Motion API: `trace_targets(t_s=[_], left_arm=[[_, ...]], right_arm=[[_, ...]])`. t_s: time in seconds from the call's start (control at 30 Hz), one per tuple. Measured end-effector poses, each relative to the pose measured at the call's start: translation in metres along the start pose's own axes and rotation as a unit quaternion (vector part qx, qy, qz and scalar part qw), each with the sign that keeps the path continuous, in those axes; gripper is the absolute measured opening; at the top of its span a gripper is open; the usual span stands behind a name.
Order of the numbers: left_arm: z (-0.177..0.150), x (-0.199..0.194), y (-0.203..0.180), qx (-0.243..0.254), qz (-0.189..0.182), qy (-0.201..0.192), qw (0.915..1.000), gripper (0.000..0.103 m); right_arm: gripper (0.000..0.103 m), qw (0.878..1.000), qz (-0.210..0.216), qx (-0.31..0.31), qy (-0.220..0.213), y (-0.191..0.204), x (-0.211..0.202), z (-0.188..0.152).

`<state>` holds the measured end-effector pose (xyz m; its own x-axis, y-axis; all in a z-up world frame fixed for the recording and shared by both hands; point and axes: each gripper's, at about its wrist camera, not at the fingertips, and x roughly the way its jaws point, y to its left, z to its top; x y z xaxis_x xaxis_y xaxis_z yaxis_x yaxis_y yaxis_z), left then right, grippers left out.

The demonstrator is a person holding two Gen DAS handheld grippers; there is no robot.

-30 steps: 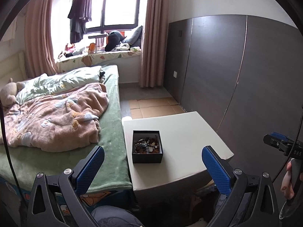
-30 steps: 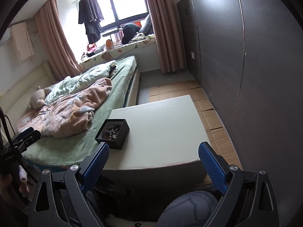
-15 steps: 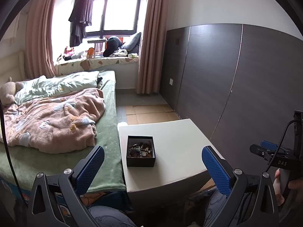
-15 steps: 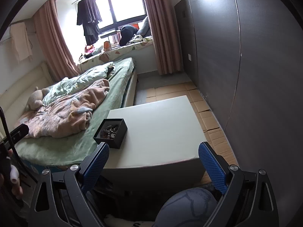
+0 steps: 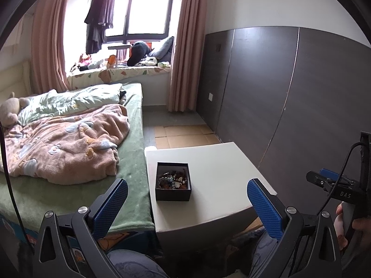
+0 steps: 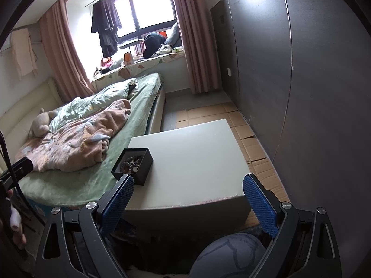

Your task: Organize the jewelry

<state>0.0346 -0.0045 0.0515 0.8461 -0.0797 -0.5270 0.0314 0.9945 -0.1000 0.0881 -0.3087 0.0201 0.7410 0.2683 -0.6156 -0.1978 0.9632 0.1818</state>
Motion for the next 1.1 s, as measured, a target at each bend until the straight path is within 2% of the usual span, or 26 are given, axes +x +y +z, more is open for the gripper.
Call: trace_targets(t_s=[1.1], left_arm=[[-0.0057,-0.0062,0.0062,0.003,0.005,-0.006,1.0000,0.103]], right_arm=[[0.096,1.000,0.004,-0.002,0.005,0.0086,0.0056,-0.0046]])
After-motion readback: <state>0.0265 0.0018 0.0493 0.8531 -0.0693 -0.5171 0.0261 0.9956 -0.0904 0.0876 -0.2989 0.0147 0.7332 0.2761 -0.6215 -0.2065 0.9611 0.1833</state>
